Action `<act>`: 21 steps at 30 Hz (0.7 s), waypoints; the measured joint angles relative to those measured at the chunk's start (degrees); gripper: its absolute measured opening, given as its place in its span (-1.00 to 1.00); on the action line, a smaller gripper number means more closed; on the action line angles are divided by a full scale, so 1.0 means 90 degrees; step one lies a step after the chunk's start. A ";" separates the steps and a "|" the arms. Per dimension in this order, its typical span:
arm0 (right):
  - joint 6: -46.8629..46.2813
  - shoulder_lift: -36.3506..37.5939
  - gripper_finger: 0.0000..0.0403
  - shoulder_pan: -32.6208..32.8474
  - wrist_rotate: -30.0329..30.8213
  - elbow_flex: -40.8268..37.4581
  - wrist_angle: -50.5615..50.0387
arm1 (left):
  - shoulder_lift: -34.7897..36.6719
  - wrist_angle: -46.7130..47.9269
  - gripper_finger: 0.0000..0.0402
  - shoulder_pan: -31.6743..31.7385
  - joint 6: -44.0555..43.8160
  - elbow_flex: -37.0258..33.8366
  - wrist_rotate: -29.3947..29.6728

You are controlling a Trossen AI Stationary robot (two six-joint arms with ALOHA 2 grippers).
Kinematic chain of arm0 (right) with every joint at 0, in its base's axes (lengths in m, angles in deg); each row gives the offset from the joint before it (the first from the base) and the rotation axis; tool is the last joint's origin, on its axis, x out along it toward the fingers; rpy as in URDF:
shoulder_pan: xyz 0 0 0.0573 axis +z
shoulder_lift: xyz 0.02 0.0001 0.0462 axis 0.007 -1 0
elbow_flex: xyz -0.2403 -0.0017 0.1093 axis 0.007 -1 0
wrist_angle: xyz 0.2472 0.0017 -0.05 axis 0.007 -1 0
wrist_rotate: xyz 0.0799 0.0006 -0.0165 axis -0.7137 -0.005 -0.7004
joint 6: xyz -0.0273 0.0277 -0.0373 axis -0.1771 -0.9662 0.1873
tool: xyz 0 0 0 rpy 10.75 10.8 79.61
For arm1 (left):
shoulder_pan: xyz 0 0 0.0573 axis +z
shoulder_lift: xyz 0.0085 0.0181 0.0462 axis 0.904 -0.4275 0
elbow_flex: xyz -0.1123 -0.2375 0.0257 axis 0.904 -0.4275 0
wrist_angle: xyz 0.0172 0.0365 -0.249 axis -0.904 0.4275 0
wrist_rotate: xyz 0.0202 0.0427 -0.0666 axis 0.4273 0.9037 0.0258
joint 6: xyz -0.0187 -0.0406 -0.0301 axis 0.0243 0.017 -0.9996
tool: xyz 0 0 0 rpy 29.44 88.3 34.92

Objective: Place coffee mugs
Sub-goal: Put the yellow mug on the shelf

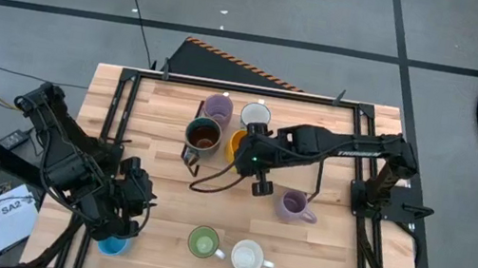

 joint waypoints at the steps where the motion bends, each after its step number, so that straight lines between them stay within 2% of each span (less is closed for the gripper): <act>1: 0.0018 -0.0001 -0.80 -0.0017 -0.0002 -0.0015 -0.0003 | 0.0000 -0.0003 -0.58 0.0000 0.0000 0.0000 0.0000; 8: 0.0066 -0.0002 -0.80 -0.0062 -0.0328 -0.0022 0.0032 | 0.0000 0.0000 -0.58 0.0000 0.0053 0.0000 0.0019; 21: 0.0024 -0.0002 -0.70 -0.0124 -0.0296 -0.0022 0.0039 | 0.0000 -0.0020 -0.58 0.0000 0.0151 0.0000 0.0073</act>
